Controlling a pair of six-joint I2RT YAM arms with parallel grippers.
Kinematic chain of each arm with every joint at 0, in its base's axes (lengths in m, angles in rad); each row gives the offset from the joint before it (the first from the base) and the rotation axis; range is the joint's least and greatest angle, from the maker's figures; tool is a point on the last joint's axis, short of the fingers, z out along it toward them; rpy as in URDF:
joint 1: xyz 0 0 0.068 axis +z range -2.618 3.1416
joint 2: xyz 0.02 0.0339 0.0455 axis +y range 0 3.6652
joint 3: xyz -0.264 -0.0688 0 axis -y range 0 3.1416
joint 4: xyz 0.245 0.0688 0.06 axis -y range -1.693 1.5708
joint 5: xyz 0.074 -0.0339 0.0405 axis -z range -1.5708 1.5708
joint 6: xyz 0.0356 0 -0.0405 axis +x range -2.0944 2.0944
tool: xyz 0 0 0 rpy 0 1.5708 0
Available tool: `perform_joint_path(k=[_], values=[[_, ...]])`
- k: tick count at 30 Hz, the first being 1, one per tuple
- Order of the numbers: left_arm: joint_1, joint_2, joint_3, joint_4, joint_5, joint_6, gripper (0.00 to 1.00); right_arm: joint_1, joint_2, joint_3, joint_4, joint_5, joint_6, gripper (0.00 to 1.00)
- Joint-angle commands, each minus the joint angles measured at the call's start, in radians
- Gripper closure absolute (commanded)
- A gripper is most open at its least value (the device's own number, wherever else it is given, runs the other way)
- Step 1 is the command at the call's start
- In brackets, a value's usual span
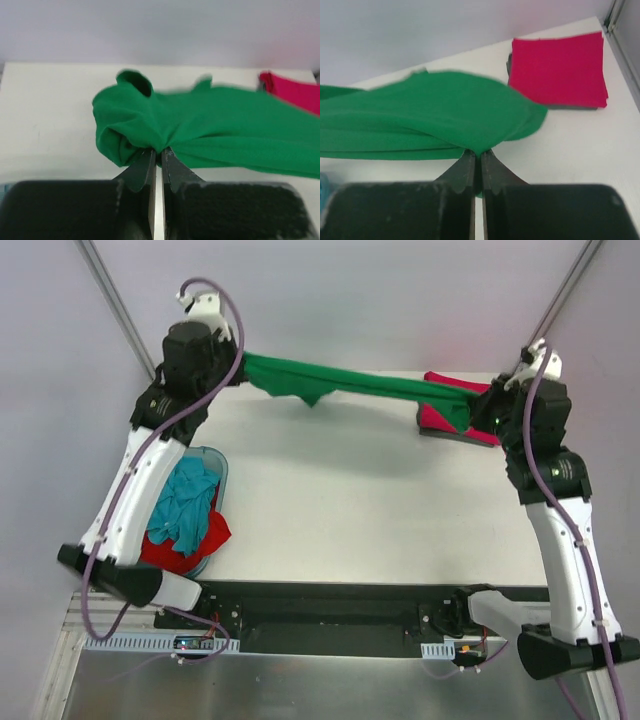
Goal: Fold and stack the t-shirts
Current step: Flatten out the tshirt
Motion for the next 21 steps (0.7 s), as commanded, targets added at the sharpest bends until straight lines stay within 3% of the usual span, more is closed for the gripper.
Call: perform_joint_path(k=[1,5,9,11,12,14,15,19,21], values=[[0.019,-0.188,-0.292,-0.005,0.051,-0.048,1.0,-0.035,-0.128,-0.19,-0.073,-0.017,-0.004,0.98],[0.01,-0.309,-0.635,-0.018,0.117,-0.192,1.0,-0.037,-0.198,-0.404,-0.172,-0.045,0.035,0.92],[-0.004,-0.29,-0.825,-0.019,0.152,-0.208,0.98,-0.038,-0.211,-0.56,-0.219,0.018,0.035,0.86],[-0.008,-0.227,-0.859,-0.024,0.178,-0.195,0.65,-0.04,-0.174,-0.595,-0.22,0.056,0.027,0.62],[-0.011,-0.198,-0.857,-0.027,0.192,-0.192,0.48,-0.041,-0.149,-0.601,-0.222,0.061,0.026,0.57],[-0.02,-0.147,-0.843,-0.031,0.209,-0.188,0.05,-0.043,-0.076,-0.595,-0.234,0.078,0.035,0.4],[-0.028,-0.136,-0.837,-0.032,0.209,-0.189,0.01,-0.044,-0.053,-0.584,-0.242,0.087,0.035,0.34],[-0.065,-0.165,-0.826,-0.032,0.241,-0.2,0.01,-0.043,-0.028,-0.549,-0.246,0.086,0.04,0.2],[-0.082,-0.193,-0.831,-0.027,0.238,-0.215,0.01,-0.041,-0.066,-0.581,-0.199,0.014,0.035,0.04]])
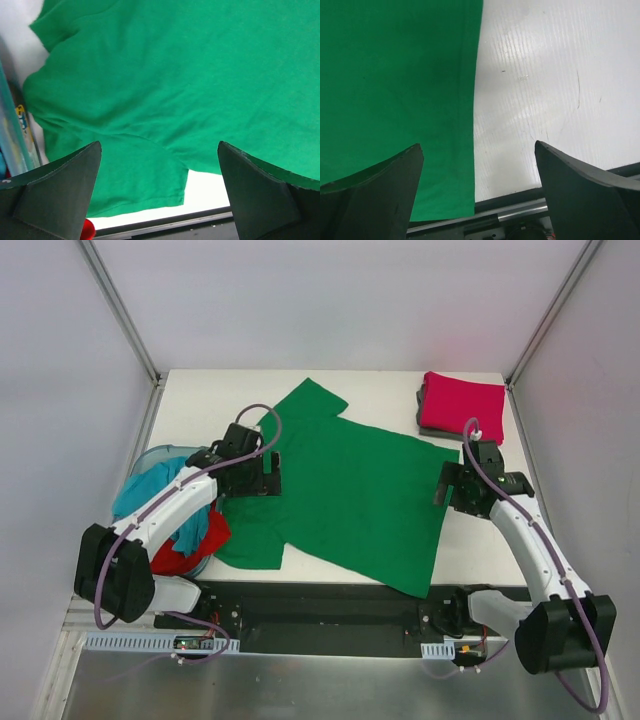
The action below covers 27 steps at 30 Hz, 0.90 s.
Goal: Fold and stack the t-shirts
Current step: Flatten out the tshirt
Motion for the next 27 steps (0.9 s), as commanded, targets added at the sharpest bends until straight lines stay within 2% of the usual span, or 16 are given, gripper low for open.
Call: perform_joint_path(k=[1,4,6,11,16,22,27], values=[[-0.039,-0.072,0.031,0.02,0.035,-0.031,0.01,-0.002,-0.076,0.002,0.058,-0.089,-0.001,0.04],[-0.052,-0.061,0.013,0.048,0.044,-0.06,0.01,0.019,-0.125,-0.102,0.185,-0.319,0.014,0.04],[-0.053,-0.043,-0.003,0.089,0.042,-0.078,0.01,0.059,-0.127,-0.162,0.251,-0.39,0.028,0.04],[-0.052,0.065,0.032,0.179,0.038,-0.09,0.01,0.105,0.022,-0.186,0.331,-0.363,0.08,0.04],[-0.052,0.23,0.098,0.186,-0.017,-0.123,0.01,0.095,0.282,-0.124,0.384,-0.282,0.065,0.04],[-0.053,0.336,0.097,0.192,-0.01,-0.178,0.01,0.01,0.496,-0.014,0.334,-0.232,0.08,0.04],[-0.078,0.37,0.079,0.206,0.058,-0.204,0.01,-0.08,0.57,0.037,0.304,-0.261,0.072,0.03]])
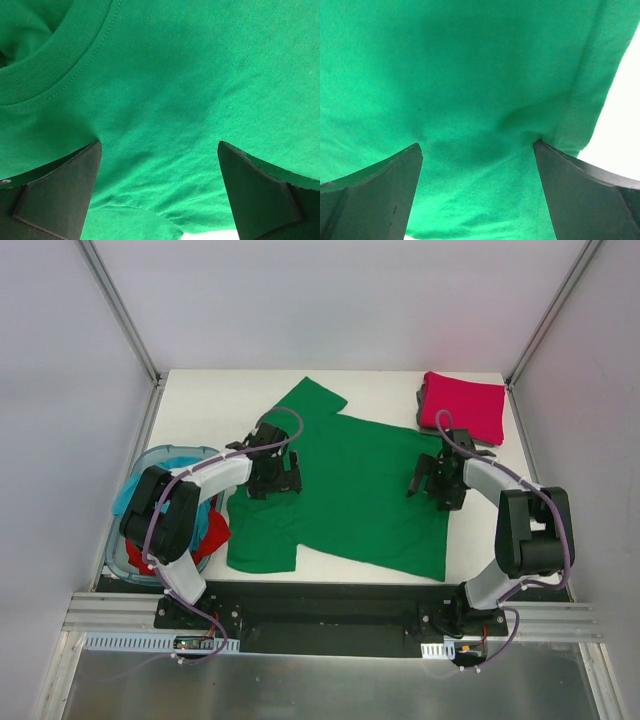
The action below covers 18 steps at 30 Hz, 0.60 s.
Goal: Fold and stack the t-shirts
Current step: Flatten out the tshirt
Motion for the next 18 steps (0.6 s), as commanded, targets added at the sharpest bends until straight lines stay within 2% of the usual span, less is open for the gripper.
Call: perform_joint_path(k=[1,5,8,11,14,18], values=[[-0.041,0.009,-0.003,0.024,0.041,-0.05,0.01,-0.083,0.083,0.033,-0.042,0.002,-0.006,0.03],[-0.08,-0.013,-0.011,0.022,0.021,-0.089,0.01,-0.129,0.122,0.104,-0.091,0.056,-0.02,0.04],[-0.086,-0.017,-0.02,0.019,-0.063,-0.099,0.01,-0.173,0.17,0.167,-0.1,0.06,-0.037,0.04],[-0.086,-0.014,-0.006,0.002,-0.077,-0.098,0.01,-0.179,0.187,0.211,-0.126,0.056,-0.061,0.04],[-0.093,-0.069,0.002,-0.001,-0.07,-0.086,0.01,-0.178,0.124,0.192,-0.117,0.047,-0.072,0.04],[-0.138,-0.203,-0.009,-0.022,-0.126,-0.076,0.01,-0.178,-0.029,0.159,-0.137,0.07,-0.07,0.04]])
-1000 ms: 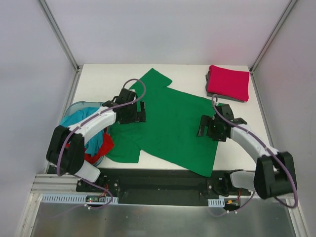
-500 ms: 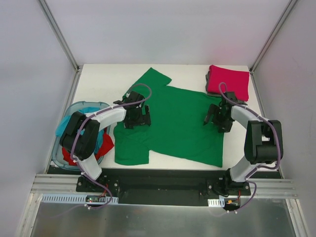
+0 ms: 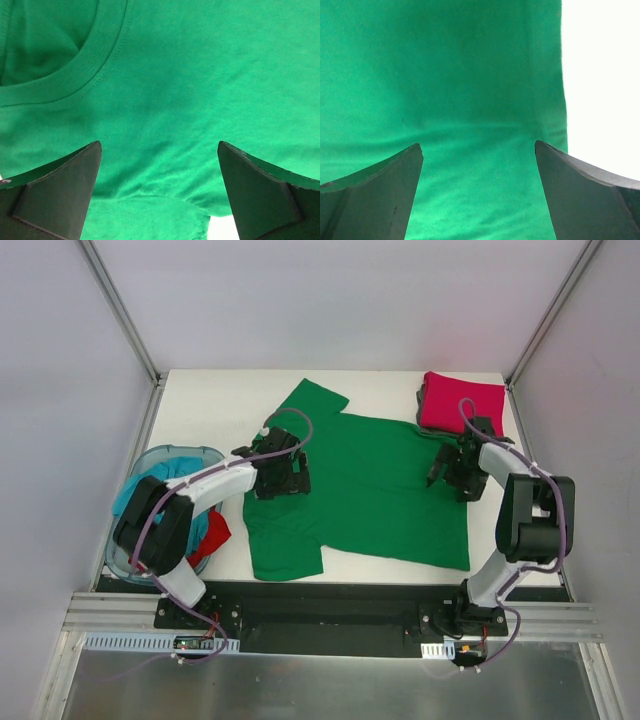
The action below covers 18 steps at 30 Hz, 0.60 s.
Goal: Fold and stack the t-shirts
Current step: Flatten out the tshirt
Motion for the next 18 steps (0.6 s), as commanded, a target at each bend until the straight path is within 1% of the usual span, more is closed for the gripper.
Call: perform_joint_path(k=[1,2,4,9,10,13,14,16,17,18], values=[[-0.054,-0.213,-0.023,-0.029,-0.087,-0.002,0.01,-0.003,-0.221,-0.042,-0.049,0.04,-0.02,0.04],[-0.067,-0.249,-0.04,-0.037,-0.099,-0.009,0.01,-0.003,-0.264,-0.062,-0.047,0.04,-0.02,0.04],[-0.083,-0.329,-0.092,-0.069,-0.107,-0.037,0.01,-0.003,-0.344,-0.119,-0.05,0.095,-0.007,0.04],[-0.133,-0.504,-0.317,-0.175,-0.092,-0.13,0.02,-0.007,-0.555,-0.304,0.0,0.161,0.056,0.04],[-0.156,-0.533,-0.351,-0.195,-0.086,-0.156,0.02,-0.007,-0.588,-0.341,0.014,0.164,0.056,0.04],[-0.247,-0.612,-0.443,-0.247,-0.061,-0.241,0.08,-0.008,-0.674,-0.418,0.048,0.205,0.057,0.04],[-0.277,-0.63,-0.463,-0.259,-0.063,-0.279,0.11,-0.008,-0.695,-0.432,0.056,0.231,0.062,0.04],[-0.334,-0.655,-0.489,-0.288,-0.067,-0.339,0.23,-0.011,-0.72,-0.446,0.063,0.239,0.062,0.04],[-0.347,-0.662,-0.498,-0.298,-0.067,-0.369,0.34,-0.011,-0.726,-0.449,0.063,0.236,0.06,0.04],[-0.36,-0.67,-0.506,-0.302,-0.064,-0.383,0.41,-0.011,-0.729,-0.45,0.066,0.226,0.053,0.04]])
